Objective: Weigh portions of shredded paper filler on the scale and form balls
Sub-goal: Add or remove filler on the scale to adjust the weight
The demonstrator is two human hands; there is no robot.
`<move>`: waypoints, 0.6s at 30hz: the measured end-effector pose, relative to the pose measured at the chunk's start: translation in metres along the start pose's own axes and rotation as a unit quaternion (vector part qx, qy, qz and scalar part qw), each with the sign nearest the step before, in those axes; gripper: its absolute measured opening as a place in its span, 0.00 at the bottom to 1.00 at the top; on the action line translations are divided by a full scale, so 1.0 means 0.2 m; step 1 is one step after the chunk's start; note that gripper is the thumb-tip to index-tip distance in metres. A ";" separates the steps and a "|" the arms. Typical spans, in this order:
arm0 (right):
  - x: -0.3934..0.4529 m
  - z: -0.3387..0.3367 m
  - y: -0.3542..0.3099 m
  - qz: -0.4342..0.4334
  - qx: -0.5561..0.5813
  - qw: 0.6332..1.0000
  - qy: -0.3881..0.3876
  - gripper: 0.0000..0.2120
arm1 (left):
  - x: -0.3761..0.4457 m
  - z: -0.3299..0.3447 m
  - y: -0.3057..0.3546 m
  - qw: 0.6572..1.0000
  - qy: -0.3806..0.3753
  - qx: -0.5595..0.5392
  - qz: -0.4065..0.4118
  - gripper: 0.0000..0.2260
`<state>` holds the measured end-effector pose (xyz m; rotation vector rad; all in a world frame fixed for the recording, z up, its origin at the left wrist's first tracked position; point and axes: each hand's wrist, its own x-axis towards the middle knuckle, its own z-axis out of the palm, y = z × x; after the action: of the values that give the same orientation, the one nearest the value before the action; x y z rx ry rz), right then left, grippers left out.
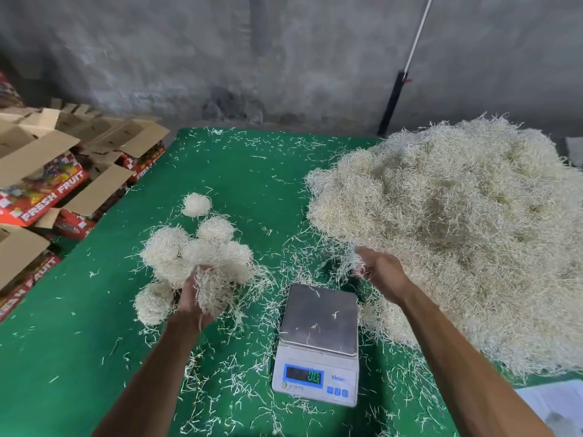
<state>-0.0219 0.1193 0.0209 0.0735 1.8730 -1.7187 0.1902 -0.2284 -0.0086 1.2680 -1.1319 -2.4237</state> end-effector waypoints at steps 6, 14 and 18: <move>0.04 -0.10 -0.12 -0.079 0.070 0.991 0.082 0.14 | -0.07 0.16 -0.09 0.997 -0.048 0.061 0.019 0.18; -0.02 -0.12 0.07 0.020 -0.277 0.934 0.225 0.47 | -0.08 0.38 -0.14 0.990 -0.100 0.103 -0.006 0.20; -0.12 0.00 0.15 0.066 -0.466 0.860 0.198 0.34 | -0.11 0.47 -0.17 0.981 -0.132 0.141 -0.023 0.28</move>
<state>0.0093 0.1321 0.0053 0.1725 2.7350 -0.5748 0.1384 -0.1432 0.0144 1.0711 -1.5813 -2.5948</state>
